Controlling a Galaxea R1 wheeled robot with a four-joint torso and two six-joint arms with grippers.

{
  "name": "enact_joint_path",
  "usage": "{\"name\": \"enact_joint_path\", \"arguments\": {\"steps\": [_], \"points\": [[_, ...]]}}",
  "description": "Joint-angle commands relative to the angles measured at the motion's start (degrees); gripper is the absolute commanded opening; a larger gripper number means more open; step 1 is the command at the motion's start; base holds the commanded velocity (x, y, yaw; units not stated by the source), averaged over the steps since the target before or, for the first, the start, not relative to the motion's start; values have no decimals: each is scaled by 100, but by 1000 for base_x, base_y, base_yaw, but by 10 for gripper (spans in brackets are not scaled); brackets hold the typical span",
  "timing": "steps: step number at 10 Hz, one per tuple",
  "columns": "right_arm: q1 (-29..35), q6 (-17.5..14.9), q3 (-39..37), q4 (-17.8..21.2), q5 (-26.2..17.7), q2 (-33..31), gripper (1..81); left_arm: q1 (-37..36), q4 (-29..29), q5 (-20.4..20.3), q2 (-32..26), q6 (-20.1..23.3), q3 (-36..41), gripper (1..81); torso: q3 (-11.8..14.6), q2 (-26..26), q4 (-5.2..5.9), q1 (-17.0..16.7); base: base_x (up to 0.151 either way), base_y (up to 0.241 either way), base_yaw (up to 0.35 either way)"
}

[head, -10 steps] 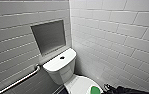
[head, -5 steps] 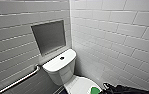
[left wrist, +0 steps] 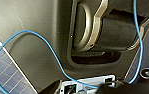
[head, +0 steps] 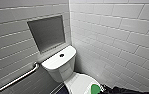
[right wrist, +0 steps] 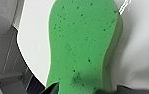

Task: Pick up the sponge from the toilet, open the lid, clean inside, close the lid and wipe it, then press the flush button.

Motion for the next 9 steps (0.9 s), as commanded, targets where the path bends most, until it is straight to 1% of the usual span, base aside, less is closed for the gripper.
{"name": "enact_joint_path", "arguments": {"steps": [1,4,9], "points": [[874,114,-92,167,-345,-61,811,141,44,434,5,36,47,811,0,0,0,0,0,0,0],[901,114,-163,176,-353,-26,811,150,52,434,14,27,29,811,-2,-2,0,0,0,0,0],[900,105,-189,133,-345,256,811,141,44,434,84,27,-130,811,-2,-2,0,0,0,0,0]]}}
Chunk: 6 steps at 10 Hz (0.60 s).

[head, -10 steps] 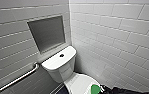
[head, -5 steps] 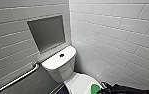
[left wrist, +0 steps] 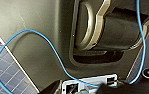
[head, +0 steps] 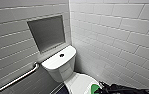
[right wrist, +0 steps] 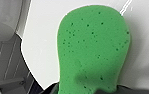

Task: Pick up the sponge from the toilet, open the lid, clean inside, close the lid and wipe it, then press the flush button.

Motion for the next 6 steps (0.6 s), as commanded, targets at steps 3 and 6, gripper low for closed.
{"name": "enact_joint_path", "arguments": {"steps": [3,6], "points": [[604,-4,-255,126,-223,204,811,145,52,434,7,27,4,811,0,0,0,0,0,0,0],[648,5,-291,126,-197,239,811,136,53,442,25,28,4,811,-48,0,0,0,0,0,0]]}}
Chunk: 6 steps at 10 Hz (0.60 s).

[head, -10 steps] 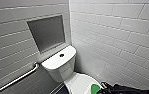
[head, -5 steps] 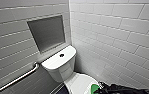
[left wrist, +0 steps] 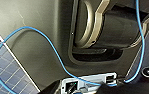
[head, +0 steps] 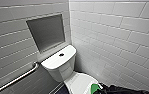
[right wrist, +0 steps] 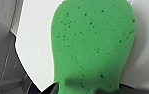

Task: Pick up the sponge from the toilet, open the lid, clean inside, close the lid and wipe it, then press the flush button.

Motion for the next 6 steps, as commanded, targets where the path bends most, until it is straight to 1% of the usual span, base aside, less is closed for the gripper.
{"name": "enact_joint_path", "arguments": {"steps": [1,3,4,5,6], "points": [[787,7,50,134,-282,-23,811,147,50,442,-2,36,31,811,0,0,0,0,0,0,0],[769,16,-2,126,-203,21,811,147,50,451,-11,27,31,811,0,0,0,0,0,0,0],[743,-19,-37,126,-150,39,811,147,50,451,-20,28,31,811,-527,0,0,0,0,0,0],[716,-36,-55,126,-106,39,811,156,50,451,-11,27,31,811,-565,0,0,0,0,0,0],[725,-37,-99,126,-106,39,811,156,50,459,-11,28,31,811,-444,0,0,0,0,0,0]]}}
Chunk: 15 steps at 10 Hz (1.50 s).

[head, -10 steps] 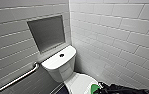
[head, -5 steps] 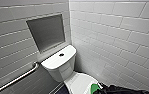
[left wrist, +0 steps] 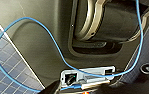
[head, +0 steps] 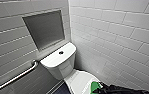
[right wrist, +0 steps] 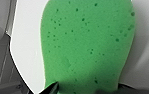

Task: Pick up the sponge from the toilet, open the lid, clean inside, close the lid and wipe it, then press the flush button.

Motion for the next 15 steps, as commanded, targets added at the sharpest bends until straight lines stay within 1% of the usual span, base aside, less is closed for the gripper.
{"name": "enact_joint_path", "arguments": {"steps": [1,2,4,5,6,7,8,9,10,11,13,14,15], "points": [[712,-26,-44,117,-350,-14,811,158,50,460,-11,33,31,811,22,0,0,0,0,0,0],[721,-26,-71,100,-359,-5,811,158,50,460,-20,25,31,811,-133,0,0,0,0,0,0],[695,-9,-132,73,-315,-4,811,184,50,460,-20,34,31,811,-236,0,0,0,0,0,0],[642,-43,-89,82,-132,-5,811,194,50,460,-29,34,31,811,-231,0,0,0,0,0,0],[519,-44,61,91,186,-14,811,211,50,460,-37,25,31,811,-231,0,0,0,0,0,0],[405,-61,436,91,500,-92,811,211,24,460,-46,25,31,811,-231,0,0,0,0,0,0],[212,-140,1033,73,1149,-294,811,211,15,460,-46,25,31,811,-231,0,0,0,0,0,0],[97,-149,1509,38,1557,-426,811,211,-2,486,-37,25,31,811,-231,0,0,0,0,0,0],[-34,-149,1730,-40,1706,-479,811,211,-2,495,-37,25,31,811,-231,0,0,0,0,0,0],[-167,-149,1836,-173,1978,-488,811,212,-11,503,-46,17,31,811,-231,0,0,0,0,0,0],[-465,-149,1792,-296,2330,-418,811,229,-11,504,-64,16,31,811,-234,0,0,0,0,0,0],[-623,-149,1732,-331,2409,-392,811,229,-11,504,-73,7,39,811,-234,0,0,0,0,0,0],[-764,-141,1591,-340,2576,-383,811,229,-11,504,-73,7,48,811,-234,0,0,0,0,0,0]]}}
